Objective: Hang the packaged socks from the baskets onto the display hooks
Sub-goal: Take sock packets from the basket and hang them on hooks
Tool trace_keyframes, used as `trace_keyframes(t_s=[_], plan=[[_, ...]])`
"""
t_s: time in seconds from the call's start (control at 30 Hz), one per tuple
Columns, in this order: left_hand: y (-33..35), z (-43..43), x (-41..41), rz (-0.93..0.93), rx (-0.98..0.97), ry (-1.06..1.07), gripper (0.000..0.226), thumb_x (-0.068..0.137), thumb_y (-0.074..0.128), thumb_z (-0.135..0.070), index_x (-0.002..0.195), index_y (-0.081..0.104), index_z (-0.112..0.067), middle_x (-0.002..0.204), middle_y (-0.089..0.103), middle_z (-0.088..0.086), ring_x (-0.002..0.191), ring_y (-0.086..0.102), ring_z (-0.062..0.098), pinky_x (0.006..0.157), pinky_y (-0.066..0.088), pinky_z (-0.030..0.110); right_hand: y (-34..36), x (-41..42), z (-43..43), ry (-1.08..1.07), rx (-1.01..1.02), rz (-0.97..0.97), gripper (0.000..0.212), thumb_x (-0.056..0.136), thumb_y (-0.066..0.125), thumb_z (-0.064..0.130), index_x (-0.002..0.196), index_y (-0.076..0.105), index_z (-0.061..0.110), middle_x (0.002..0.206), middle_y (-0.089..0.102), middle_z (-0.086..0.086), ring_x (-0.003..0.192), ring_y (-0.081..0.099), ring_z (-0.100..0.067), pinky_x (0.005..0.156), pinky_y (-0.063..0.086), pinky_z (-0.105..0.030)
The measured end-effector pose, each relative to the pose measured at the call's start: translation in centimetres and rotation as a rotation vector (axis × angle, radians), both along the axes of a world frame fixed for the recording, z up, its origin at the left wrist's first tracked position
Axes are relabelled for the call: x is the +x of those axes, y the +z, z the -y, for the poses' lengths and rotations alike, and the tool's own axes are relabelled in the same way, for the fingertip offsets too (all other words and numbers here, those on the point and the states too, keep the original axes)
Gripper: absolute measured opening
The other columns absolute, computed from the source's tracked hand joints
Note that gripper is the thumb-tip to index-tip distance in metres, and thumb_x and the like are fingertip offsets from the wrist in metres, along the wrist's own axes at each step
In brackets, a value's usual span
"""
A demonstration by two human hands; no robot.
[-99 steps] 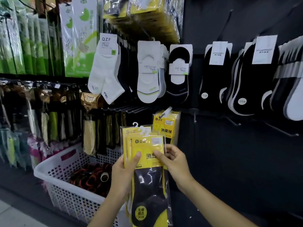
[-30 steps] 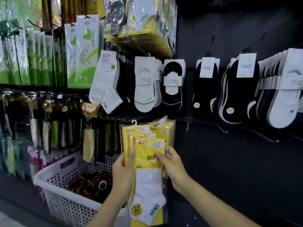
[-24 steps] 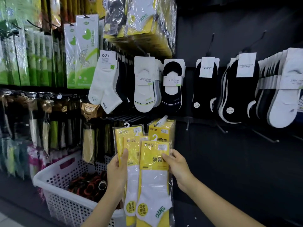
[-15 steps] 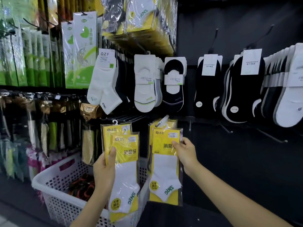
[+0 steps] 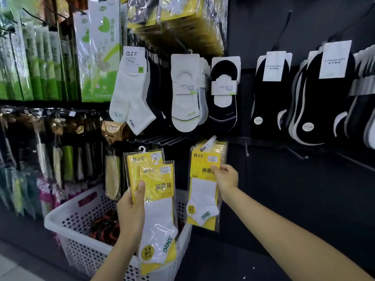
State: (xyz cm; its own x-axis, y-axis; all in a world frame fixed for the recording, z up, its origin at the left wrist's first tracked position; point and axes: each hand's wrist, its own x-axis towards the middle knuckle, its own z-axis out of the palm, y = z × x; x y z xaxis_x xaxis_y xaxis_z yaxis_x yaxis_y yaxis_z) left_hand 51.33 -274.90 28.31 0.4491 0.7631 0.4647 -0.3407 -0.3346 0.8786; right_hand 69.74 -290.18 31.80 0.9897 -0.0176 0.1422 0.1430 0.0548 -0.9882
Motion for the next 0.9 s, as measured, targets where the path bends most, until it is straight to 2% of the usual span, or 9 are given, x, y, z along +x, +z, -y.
trace_keyframes(t_s=[0.17, 0.23, 0.33, 0.43, 0.53, 0.63, 0.7, 0.77, 0.9], plan=[[-0.4, 0.9, 0.0, 0.014, -0.011, -0.051, 0.046, 0.088, 0.052, -0.049, 0.059, 0.028, -0.024, 0.047, 0.025, -0.015, 0.045, 0.022, 0.002, 0.045, 0.023, 0.015, -1.5, 0.7, 1.5, -0.166, -0.035, -0.053, 0.021, 0.084, 0.072, 0.021, 0.093, 0.055, 0.011, 0.100, 0.065, -0.011, 0.083, 0.058, -0.021, 0.072, 0.045, -0.030], [-0.6, 1.2, 0.1, 0.003, -0.019, -0.068, 0.043, 0.089, 0.052, -0.048, 0.062, 0.033, -0.021, 0.051, 0.030, -0.015, 0.049, 0.027, 0.004, 0.050, 0.026, 0.018, -2.4, 0.2, 2.6, -0.172, -0.066, -0.087, 0.021, 0.085, 0.070, 0.021, 0.095, 0.055, 0.010, 0.101, 0.064, -0.010, 0.082, 0.055, -0.019, 0.072, 0.044, -0.030], [-0.6, 1.9, 0.3, -0.021, -0.025, -0.116, 0.048, 0.087, 0.053, -0.051, 0.065, 0.040, -0.010, 0.051, 0.030, -0.014, 0.049, 0.028, 0.004, 0.052, 0.027, 0.021, -3.1, -1.7, 3.4, 0.012, -0.047, -0.054, 0.022, 0.087, 0.068, 0.024, 0.098, 0.058, 0.008, 0.099, 0.063, -0.010, 0.085, 0.059, -0.020, 0.078, 0.053, -0.034], [-0.4, 3.2, 0.6, 0.013, -0.077, -0.206, 0.054, 0.083, 0.056, -0.051, 0.076, 0.054, 0.002, 0.060, 0.046, -0.003, 0.058, 0.041, 0.010, 0.059, 0.034, 0.023, -2.2, -4.9, 3.5, 0.271, -0.047, 0.017, 0.020, 0.091, 0.062, 0.029, 0.101, 0.062, 0.012, 0.093, 0.065, -0.004, 0.078, 0.062, -0.013, 0.063, 0.054, -0.019], [0.0, 4.7, 0.8, 0.012, -0.144, -0.313, 0.033, 0.085, 0.060, -0.043, 0.095, 0.070, -0.014, 0.085, 0.072, 0.000, 0.077, 0.066, 0.016, 0.072, 0.050, 0.029, -1.2, -7.6, 3.5, 0.464, -0.029, 0.006, 0.016, 0.091, 0.061, 0.033, 0.100, 0.065, 0.020, 0.094, 0.071, 0.001, 0.083, 0.068, -0.012, 0.063, 0.053, -0.017], [0.5, 5.9, 0.7, 0.021, -0.149, -0.364, 0.017, 0.083, 0.066, -0.035, 0.094, 0.071, -0.024, 0.087, 0.075, -0.006, 0.078, 0.071, 0.007, 0.058, 0.052, 0.015, -0.6, -9.1, 3.7, 0.533, 0.046, 0.005, 0.015, 0.089, 0.064, 0.025, 0.099, 0.068, 0.015, 0.092, 0.075, 0.002, 0.081, 0.072, -0.008, 0.063, 0.054, -0.018], [0.9, 6.2, 0.4, 0.011, -0.076, -0.318, 0.008, 0.084, 0.067, -0.030, 0.090, 0.069, -0.025, 0.080, 0.074, -0.014, 0.071, 0.068, -0.002, 0.054, 0.048, 0.008, -0.6, -9.4, 4.1, 0.524, 0.074, 0.009, 0.014, 0.090, 0.064, 0.022, 0.100, 0.069, 0.013, 0.092, 0.075, 0.002, 0.078, 0.072, -0.007, 0.061, 0.054, -0.017], [1.4, 6.0, 0.0, -0.003, -0.014, -0.271, 0.020, 0.088, 0.062, -0.033, 0.077, 0.062, -0.016, 0.065, 0.065, -0.010, 0.059, 0.059, 0.001, 0.053, 0.043, 0.010, -0.6, -9.4, 4.6, 0.502, 0.103, 0.001, 0.013, 0.092, 0.061, 0.019, 0.101, 0.068, 0.015, 0.094, 0.075, 0.001, 0.080, 0.072, -0.009, 0.062, 0.055, -0.018], [2.1, 4.8, -1.0, -0.011, 0.087, -0.172, 0.045, 0.094, 0.047, -0.038, 0.060, 0.028, -0.016, 0.047, 0.024, -0.014, 0.044, 0.023, 0.002, 0.044, 0.020, 0.013, -0.5, -8.7, 5.6, 0.399, 0.100, 0.003, 0.014, 0.095, 0.055, 0.016, 0.102, 0.068, 0.015, 0.094, 0.074, -0.002, 0.079, 0.071, -0.011, 0.063, 0.057, -0.021]])
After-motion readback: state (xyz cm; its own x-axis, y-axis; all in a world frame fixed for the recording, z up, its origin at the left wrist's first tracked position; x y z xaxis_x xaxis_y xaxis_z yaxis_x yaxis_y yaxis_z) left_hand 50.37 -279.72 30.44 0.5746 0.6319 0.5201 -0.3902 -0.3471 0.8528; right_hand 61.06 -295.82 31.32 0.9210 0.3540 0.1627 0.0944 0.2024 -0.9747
